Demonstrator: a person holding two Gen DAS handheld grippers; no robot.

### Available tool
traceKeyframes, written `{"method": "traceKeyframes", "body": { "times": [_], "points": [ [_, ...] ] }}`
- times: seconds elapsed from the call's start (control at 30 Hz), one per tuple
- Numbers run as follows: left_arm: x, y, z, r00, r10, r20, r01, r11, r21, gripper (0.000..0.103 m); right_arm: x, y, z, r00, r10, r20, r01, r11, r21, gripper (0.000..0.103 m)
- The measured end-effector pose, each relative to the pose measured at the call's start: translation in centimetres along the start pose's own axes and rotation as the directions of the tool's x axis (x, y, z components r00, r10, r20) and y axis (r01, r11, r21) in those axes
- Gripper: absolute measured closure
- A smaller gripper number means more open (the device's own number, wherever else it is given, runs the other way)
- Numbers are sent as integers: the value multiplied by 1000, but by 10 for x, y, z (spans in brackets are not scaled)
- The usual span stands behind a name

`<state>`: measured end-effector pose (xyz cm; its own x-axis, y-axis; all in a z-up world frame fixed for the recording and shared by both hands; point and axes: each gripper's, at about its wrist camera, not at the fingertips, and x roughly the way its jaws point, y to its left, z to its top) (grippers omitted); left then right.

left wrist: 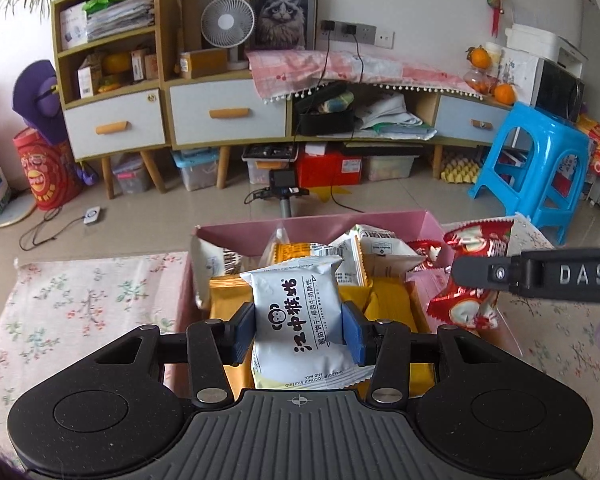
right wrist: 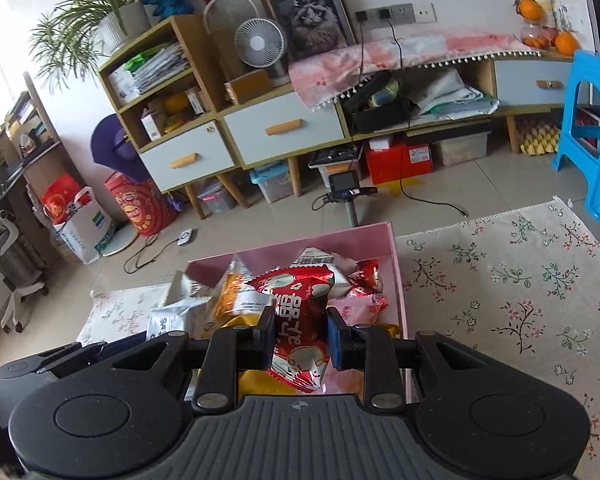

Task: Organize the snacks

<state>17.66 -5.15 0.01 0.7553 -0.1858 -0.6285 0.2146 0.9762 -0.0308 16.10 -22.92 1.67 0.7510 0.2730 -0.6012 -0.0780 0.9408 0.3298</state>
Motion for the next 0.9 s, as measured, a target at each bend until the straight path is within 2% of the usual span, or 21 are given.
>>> {"method": "traceKeyframes", "body": {
  "times": [0.2,0.47,0.57,0.63,0.73,0.9],
  "points": [
    [22,-2,4,1000,7,-19,-8,999,-33,60,13,-10,3,1000,-9,-20,9,1000,1,89],
    [29,-6,10,1000,-3,-1,3,1000,-28,55,16,-19,8,999,43,-13,-43,997,58,84],
    [28,-8,10,1000,-3,4,3,1000,-25,42,15,-19,9,999,36,-9,-36,997,64,72],
    [25,-9,9,1000,-1,11,2,1000,-24,37,13,-19,9,1000,29,-9,-28,997,65,66],
    [20,-10,9,1000,-4,17,4,1000,-23,33,10,-17,9,1000,17,-8,-16,998,57,61],
    [6,-10,8,1000,-9,29,10,1000,-18,26,-1,-17,8,1000,7,5,-7,998,56,45]
  ]
}}
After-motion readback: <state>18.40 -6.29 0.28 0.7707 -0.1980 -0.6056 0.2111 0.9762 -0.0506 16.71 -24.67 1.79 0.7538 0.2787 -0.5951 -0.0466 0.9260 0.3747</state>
